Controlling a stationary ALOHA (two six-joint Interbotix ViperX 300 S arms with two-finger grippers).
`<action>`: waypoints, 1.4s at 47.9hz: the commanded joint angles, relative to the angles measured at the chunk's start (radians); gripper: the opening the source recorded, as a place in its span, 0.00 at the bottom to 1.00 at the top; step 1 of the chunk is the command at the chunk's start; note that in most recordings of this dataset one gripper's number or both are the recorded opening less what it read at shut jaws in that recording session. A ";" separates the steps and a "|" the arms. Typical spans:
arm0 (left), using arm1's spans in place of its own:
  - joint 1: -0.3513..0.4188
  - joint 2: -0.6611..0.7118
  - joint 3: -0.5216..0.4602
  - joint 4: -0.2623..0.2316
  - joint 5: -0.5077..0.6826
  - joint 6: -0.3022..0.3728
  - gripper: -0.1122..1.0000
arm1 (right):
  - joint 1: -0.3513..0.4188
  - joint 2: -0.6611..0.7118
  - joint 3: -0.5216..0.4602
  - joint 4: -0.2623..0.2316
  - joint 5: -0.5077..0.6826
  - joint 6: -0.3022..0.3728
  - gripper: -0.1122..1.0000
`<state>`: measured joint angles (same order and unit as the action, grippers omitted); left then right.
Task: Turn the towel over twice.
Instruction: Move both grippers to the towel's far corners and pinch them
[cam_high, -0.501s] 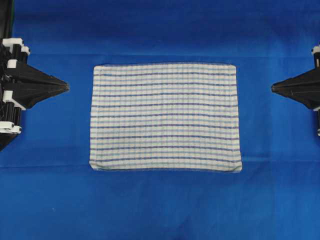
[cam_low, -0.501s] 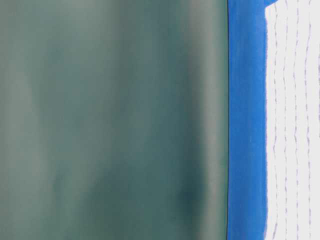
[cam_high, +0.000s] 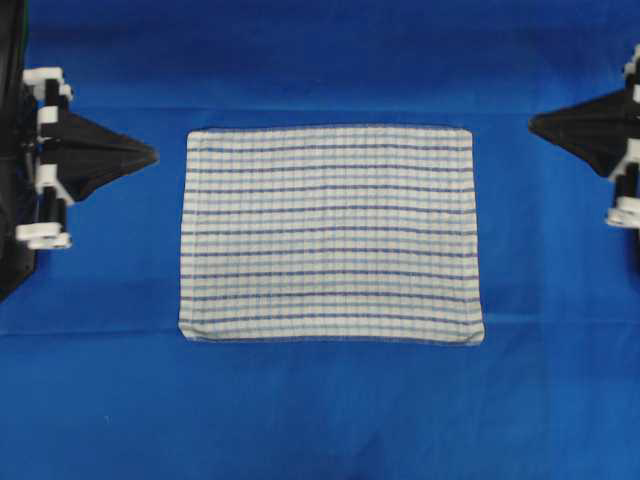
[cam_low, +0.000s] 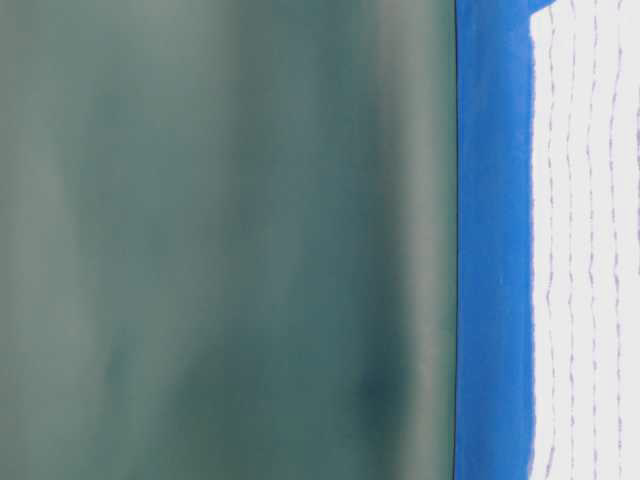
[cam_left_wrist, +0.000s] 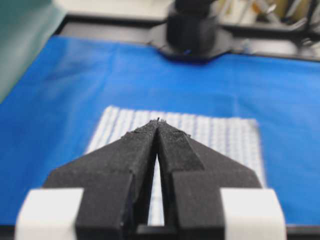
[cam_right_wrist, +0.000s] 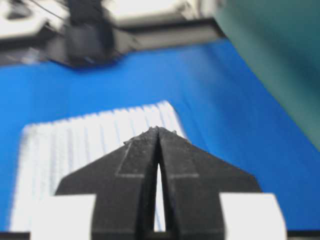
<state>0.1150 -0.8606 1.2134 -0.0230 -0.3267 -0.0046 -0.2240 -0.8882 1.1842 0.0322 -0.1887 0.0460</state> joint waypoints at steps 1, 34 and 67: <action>0.040 0.038 0.006 -0.005 -0.043 0.000 0.10 | -0.052 0.057 -0.018 0.005 0.002 0.012 0.10; 0.261 0.647 0.086 -0.015 -0.385 -0.003 0.86 | -0.252 0.730 -0.087 0.003 -0.117 0.044 0.65; 0.318 0.930 0.025 -0.017 -0.419 -0.063 0.64 | -0.256 0.877 -0.114 0.002 -0.127 0.041 0.56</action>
<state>0.4295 0.0752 1.2410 -0.0399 -0.7501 -0.0660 -0.4771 -0.0031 1.0815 0.0337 -0.3083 0.0890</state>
